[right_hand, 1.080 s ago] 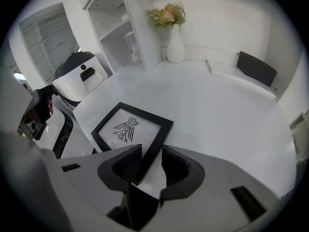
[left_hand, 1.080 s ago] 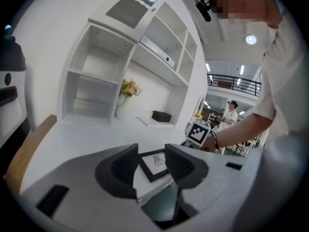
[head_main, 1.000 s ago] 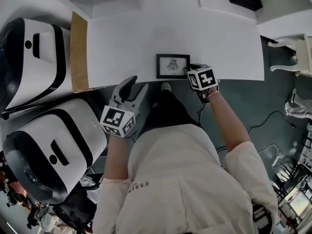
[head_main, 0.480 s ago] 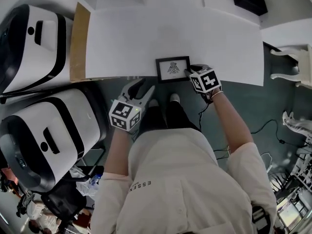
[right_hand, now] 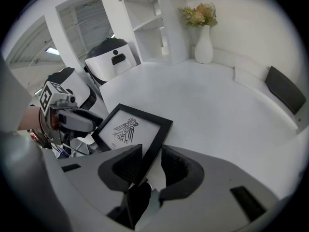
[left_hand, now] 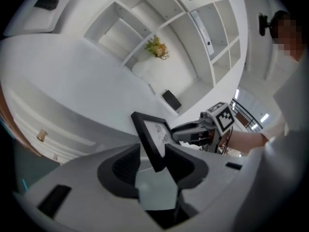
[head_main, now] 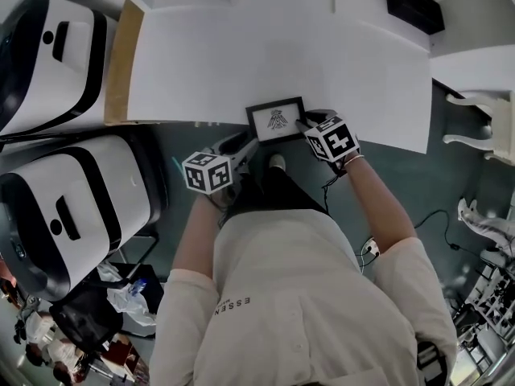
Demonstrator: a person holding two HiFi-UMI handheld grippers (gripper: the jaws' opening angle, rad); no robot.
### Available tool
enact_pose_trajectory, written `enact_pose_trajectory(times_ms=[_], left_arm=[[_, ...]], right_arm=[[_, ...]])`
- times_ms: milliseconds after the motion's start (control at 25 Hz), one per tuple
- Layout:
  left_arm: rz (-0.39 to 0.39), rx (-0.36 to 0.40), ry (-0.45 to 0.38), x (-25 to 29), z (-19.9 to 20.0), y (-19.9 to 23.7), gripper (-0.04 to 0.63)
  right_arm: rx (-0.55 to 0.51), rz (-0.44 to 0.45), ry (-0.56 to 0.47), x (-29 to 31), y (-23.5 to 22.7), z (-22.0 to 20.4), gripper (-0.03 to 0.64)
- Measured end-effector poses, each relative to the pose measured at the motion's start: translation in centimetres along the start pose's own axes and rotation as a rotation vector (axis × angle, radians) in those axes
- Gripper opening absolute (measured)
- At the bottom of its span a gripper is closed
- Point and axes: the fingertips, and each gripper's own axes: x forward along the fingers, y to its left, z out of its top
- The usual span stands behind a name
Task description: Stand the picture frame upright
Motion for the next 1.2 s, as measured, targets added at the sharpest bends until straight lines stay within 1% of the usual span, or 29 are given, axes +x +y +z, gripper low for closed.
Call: enact_pose_trajectory(times_ms=[120,240,320,400,480,560,680,720,920,1080,1200], left_arm=[[-0.013,-0.118,-0.021,1.0,-0.6,0.5,0.156],[-0.042,-0.238,-0.062,1.7,-0.6,0.7,0.156],[-0.058,-0.284,-0.079,2.0,-0.5,0.7,0.156],[-0.075,-0.314,-0.086,2.2,-0.3,0.5,0.156],[-0.097,-0.349,-0.078,2.5,-0.4,0.3,0.155],[-0.125,-0.382,-0.052,2.8,-0.7,0.0,0.141],[-0.154,-0.395,-0.012,3.2,-1.0,-0.5,0.104],[-0.160,-0.400,-0.009,3.2,-1.0,-0.6,0.103],[-0.185,-0.433,-0.039,3.0,-0.5,-1.0,0.086],[-0.186,-0.424,-0.048,2.7,-0.1,-1.3,0.075],[-0.182,-0.413,-0.051,2.7,0.4,-1.5,0.074]], right_arm=[[-0.017,0.015,-0.008,0.0,0.1,-0.1,0.135],[-0.033,0.026,-0.012,0.0,0.1,-0.2,0.135],[-0.043,0.029,-0.010,0.0,0.1,-0.2,0.135],[-0.048,0.033,-0.013,-0.1,0.1,-0.2,0.135],[-0.052,0.038,-0.018,-0.1,0.1,-0.2,0.135],[-0.067,0.043,-0.021,-0.1,0.2,-0.2,0.135],[-0.101,0.041,-0.019,0.0,0.3,-0.1,0.135],[-0.107,0.042,-0.018,0.0,0.4,-0.1,0.135],[-0.087,0.085,-0.050,-0.1,0.2,-0.1,0.137],[-0.078,0.146,-0.087,-0.4,0.4,-0.2,0.141],[-0.071,0.164,-0.115,-0.6,-0.1,-0.2,0.173]])
